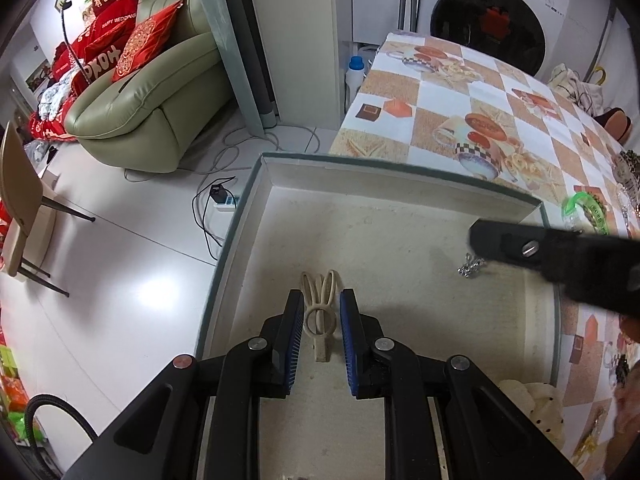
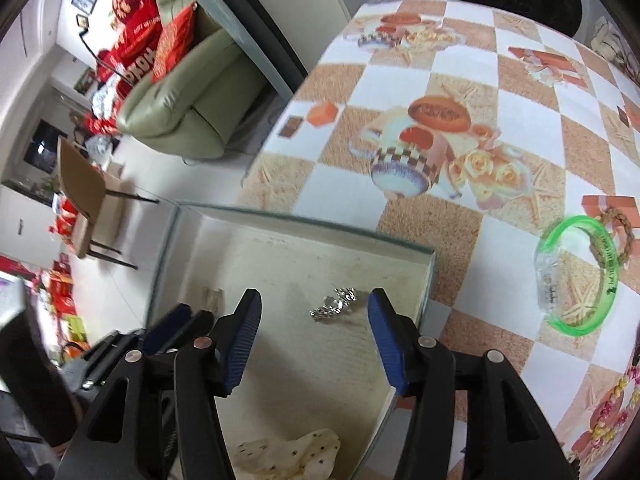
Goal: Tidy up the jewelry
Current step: 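Carry bunny clip and silver chain to the white tray and release both, then move both tools back over the table toward the green bangle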
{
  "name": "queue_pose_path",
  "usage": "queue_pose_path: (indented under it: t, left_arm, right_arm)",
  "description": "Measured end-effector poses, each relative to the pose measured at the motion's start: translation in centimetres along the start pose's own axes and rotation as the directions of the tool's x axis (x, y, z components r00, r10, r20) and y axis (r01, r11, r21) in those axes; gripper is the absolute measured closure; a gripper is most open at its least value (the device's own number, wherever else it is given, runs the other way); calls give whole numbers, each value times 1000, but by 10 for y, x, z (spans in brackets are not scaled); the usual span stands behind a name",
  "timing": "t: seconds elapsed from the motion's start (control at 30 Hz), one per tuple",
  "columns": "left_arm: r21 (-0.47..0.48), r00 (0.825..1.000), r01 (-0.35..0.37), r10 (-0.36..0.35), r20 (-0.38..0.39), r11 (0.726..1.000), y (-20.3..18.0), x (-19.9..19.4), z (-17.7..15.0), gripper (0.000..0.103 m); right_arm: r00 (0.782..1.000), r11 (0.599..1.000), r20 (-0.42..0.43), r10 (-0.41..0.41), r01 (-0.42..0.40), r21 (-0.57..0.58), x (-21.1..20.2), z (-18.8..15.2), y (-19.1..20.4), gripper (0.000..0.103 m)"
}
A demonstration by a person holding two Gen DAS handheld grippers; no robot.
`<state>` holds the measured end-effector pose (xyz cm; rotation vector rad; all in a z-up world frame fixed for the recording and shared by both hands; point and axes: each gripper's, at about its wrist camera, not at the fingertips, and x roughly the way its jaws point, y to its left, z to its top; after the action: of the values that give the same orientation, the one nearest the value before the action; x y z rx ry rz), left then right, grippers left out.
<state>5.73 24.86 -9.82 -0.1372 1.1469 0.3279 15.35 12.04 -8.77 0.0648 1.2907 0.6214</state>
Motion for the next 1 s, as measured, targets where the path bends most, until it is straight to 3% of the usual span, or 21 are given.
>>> queue_pose_path:
  t: [0.03, 0.07, 0.13, 0.33, 0.6, 0.7, 1.0]
  left_arm:
    - [-2, 1000, 1, -1, 1, 1000, 0, -1, 1, 28]
    - [-12, 1000, -10, 10, 21, 1000, 1, -6, 0, 0]
    - [-12, 997, -18, 19, 72, 1000, 1, -18, -1, 0]
    - [37, 999, -11, 10, 36, 999, -9, -26, -5, 0]
    - [94, 1000, 18, -20, 16, 995, -34, -51, -18, 0]
    - [116, 1000, 13, -14, 6, 993, -48, -60, -22, 0]
    - [201, 994, 108, -111, -1, 974, -100, -87, -28, 0]
  right_arm:
    - [1000, 1000, 12, 11, -11, 9, -6, 1, -1, 39]
    - [999, 1000, 23, 22, -22, 18, -13, 1, -2, 36]
    - [999, 999, 42, 33, -35, 36, -26, -1, -5, 35]
    - [997, 994, 65, 38, -44, 101, -58, -18, -25, 23]
    - [997, 975, 70, 20, -35, 220, -95, -64, -75, 19]
    - [996, 956, 83, 36, -58, 288, -108, -85, -98, 0]
    - [995, 915, 79, -55, 19, 404, -144, -132, -159, 0]
